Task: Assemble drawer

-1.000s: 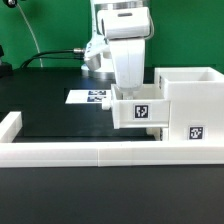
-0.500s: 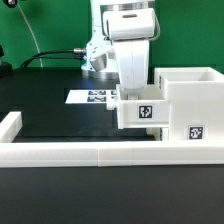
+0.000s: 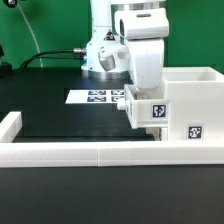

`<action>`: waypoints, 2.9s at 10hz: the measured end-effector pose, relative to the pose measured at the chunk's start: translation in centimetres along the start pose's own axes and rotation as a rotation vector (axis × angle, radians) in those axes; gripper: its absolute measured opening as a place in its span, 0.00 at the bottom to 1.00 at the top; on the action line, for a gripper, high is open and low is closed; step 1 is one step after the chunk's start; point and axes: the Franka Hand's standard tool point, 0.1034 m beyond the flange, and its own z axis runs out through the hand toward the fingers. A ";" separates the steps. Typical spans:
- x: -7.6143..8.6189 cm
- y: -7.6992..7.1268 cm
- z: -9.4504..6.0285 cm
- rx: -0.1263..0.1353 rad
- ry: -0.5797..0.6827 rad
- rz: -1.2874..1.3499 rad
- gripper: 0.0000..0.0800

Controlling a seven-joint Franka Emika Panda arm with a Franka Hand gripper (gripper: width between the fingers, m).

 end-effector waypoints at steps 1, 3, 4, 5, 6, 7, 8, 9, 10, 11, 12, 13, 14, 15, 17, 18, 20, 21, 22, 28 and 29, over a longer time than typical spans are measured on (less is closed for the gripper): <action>0.1 0.0 0.0 0.004 -0.001 0.000 0.05; 0.0 0.0 0.0 0.002 0.000 0.003 0.05; 0.0 0.0 0.0 0.003 0.000 0.003 0.22; 0.0 -0.1 -0.1 0.002 -0.001 0.011 0.22; 0.0 -0.2 -0.3 -0.002 -0.002 0.018 0.41; 0.0 -0.1 -0.8 -0.007 -0.005 0.017 0.41; -0.1 -0.1 -1.3 -0.006 -0.009 0.018 0.64; -0.2 0.0 -2.0 -0.002 -0.015 0.021 0.78; -0.3 0.1 -3.1 -0.007 -0.022 0.022 0.78; -0.8 0.3 -4.2 -0.013 -0.030 0.019 0.80; -1.8 0.3 -5.1 -0.009 -0.038 0.008 0.80; -3.0 0.2 -5.5 -0.005 -0.043 0.001 0.81; -4.0 0.2 -5.8 -0.003 -0.043 0.017 0.81; -4.1 0.1 -5.6 0.001 -0.042 0.020 0.81; -4.3 0.0 -5.4 0.004 -0.020 -0.005 0.81; -5.3 -0.2 -4.9 0.007 0.041 0.006 0.81; -6.3 0.0 -2.7 0.025 0.142 0.013 0.81; -6.7 0.2 -2.0 0.033 0.174 0.037 0.81; -6.1 0.2 -1.5 0.041 0.173 0.062 0.81; -0.7 -0.1 -0.5 0.078 0.190 0.203 0.81; 0.2 0.0 -0.5 0.083 0.191 0.212 0.81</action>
Offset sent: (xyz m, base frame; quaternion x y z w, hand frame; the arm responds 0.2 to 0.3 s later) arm 0.0000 0.0000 0.0000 0.0000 0.0000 0.0000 1.0000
